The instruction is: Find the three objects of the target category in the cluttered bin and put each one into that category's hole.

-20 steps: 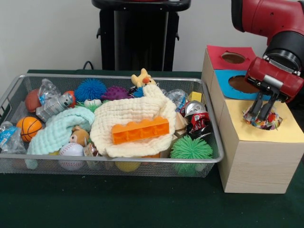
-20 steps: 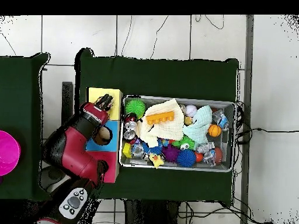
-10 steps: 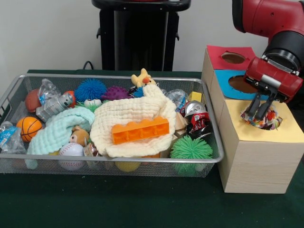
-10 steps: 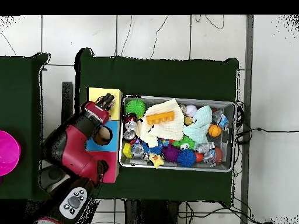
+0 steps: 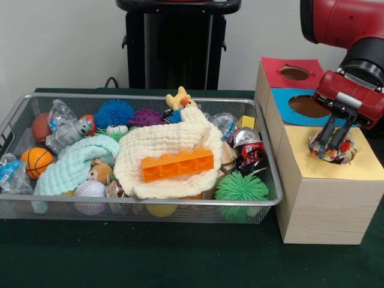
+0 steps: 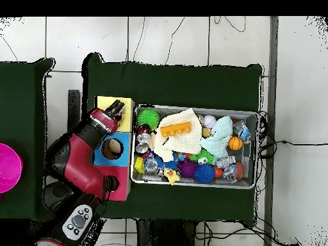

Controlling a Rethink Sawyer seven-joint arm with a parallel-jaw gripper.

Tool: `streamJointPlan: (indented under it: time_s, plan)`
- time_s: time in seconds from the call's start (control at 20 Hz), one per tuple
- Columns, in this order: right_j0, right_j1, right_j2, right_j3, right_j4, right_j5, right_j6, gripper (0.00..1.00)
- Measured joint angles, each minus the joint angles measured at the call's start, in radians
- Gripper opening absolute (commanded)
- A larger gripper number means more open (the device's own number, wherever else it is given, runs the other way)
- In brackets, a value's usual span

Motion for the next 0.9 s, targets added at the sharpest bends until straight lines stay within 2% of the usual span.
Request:
streamJointPlan:
  time_s: [0.9]
  plan:
    - [0.012, 0.030, 0.001, -0.019, 0.050, -0.012, 0.000, 0.00]
